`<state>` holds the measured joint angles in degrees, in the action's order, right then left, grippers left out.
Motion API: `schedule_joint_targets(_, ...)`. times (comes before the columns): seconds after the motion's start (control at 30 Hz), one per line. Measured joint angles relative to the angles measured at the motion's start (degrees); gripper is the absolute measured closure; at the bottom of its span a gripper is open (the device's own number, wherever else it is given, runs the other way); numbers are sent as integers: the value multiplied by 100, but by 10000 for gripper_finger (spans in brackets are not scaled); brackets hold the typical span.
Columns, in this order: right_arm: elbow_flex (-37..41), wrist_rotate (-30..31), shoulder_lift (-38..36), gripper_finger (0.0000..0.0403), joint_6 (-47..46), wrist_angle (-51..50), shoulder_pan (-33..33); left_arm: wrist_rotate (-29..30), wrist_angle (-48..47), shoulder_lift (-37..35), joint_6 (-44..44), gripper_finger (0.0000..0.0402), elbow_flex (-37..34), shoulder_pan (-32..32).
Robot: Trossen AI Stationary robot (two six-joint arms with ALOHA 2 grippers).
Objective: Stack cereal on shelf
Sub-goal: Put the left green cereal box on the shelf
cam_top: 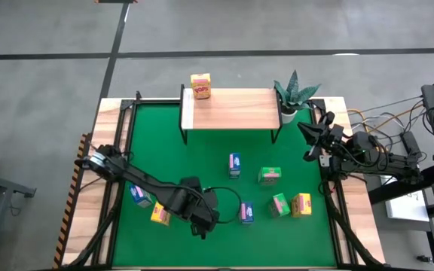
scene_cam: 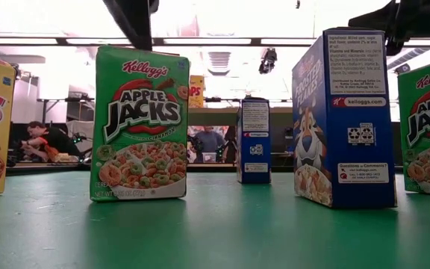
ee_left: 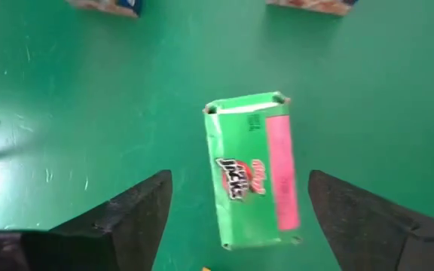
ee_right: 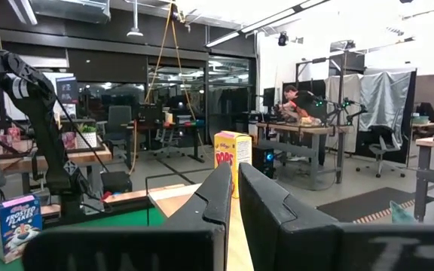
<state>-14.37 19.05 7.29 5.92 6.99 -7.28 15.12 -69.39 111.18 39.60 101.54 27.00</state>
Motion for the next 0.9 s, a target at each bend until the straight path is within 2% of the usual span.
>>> schedule_joint_targets(0.13,0,0,0,385,9,-19,1,-5,186,10,11,91,-300,0)
schedule_joint_targets(0.33,0,0,0,385,69,-19,-1,-5,342,0,-3,92,-394,-2)
schedule_joint_targets(0.9,0,2,0,385,69,-27,0,-56,409,-6,-7,171,-418,-2)
